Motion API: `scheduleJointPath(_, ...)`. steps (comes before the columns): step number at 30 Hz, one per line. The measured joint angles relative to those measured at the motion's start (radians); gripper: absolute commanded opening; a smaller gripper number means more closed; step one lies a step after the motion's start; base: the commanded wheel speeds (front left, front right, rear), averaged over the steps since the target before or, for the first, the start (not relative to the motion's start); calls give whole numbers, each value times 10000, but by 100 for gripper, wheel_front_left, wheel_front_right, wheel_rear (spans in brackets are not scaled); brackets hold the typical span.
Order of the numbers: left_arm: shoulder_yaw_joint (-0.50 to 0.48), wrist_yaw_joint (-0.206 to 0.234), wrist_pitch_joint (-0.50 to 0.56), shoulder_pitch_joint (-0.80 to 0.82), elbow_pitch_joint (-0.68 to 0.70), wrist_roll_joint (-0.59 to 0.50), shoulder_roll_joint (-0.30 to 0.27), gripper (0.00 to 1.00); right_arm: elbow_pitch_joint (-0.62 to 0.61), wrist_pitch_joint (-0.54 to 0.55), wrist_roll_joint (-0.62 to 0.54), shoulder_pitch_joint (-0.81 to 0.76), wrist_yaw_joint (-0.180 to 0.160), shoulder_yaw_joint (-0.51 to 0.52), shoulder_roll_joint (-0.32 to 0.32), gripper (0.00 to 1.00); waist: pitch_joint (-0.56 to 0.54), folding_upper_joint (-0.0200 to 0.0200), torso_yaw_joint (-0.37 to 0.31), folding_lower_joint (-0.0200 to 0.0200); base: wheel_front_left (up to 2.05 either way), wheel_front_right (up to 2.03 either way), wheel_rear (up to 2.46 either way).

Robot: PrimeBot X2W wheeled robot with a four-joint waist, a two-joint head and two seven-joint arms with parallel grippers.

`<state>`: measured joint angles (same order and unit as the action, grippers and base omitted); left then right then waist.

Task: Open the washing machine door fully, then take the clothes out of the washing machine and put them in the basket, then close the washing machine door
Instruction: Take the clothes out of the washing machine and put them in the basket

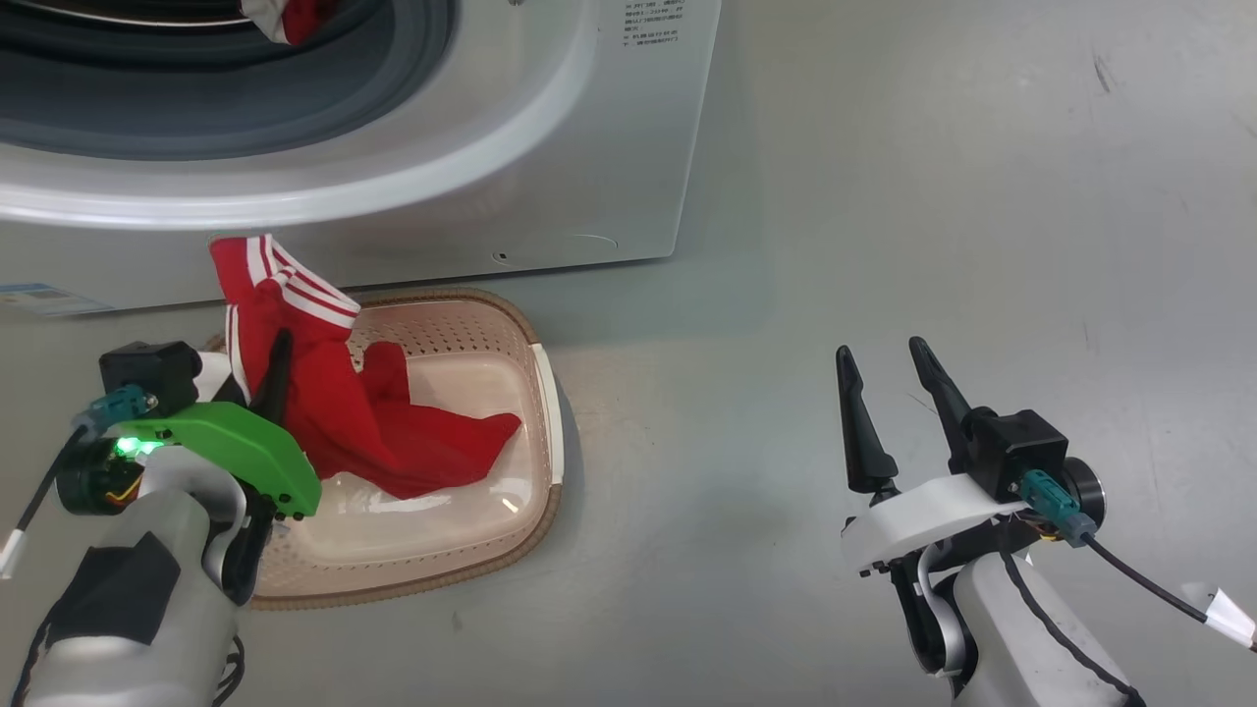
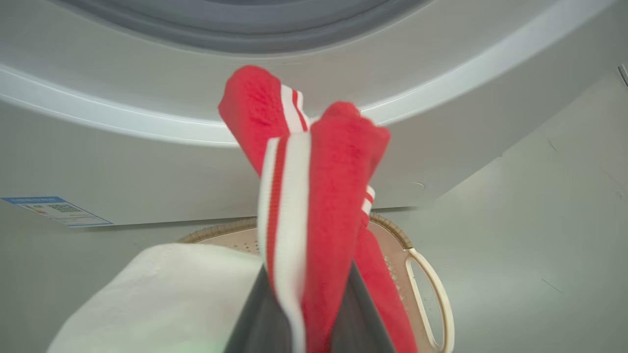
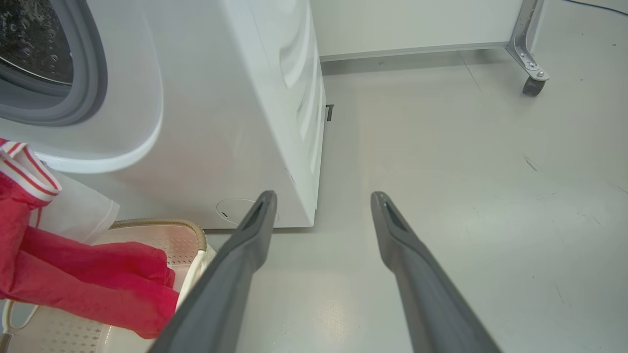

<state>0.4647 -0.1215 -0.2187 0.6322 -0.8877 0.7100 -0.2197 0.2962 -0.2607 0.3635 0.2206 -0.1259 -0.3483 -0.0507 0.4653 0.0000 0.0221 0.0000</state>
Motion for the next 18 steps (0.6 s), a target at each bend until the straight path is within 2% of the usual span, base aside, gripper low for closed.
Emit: scheduleJointPath(18,140,-42,-234,-672,357,123,-462,0,-548,0,-56,161,0,-84,-2,100,1263,0,-279,0,0,0,0)
